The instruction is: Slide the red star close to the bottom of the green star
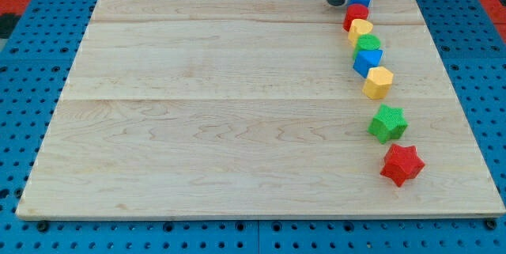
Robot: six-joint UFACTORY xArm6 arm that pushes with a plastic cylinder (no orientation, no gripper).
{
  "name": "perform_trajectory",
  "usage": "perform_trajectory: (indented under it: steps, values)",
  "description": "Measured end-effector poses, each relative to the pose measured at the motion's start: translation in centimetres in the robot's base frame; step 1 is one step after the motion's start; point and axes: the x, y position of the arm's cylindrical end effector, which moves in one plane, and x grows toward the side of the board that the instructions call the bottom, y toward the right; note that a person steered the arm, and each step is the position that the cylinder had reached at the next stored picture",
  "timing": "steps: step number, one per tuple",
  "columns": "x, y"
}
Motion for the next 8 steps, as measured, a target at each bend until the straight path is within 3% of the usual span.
perform_trajectory:
  steps: [2, 4, 5, 6, 8]
  values:
    - [5.1, -10.7]
    - [13.7, -18.7]
    - [20.1, -19.8]
    - [27.4, -19.7]
    - [38.3, -8.3]
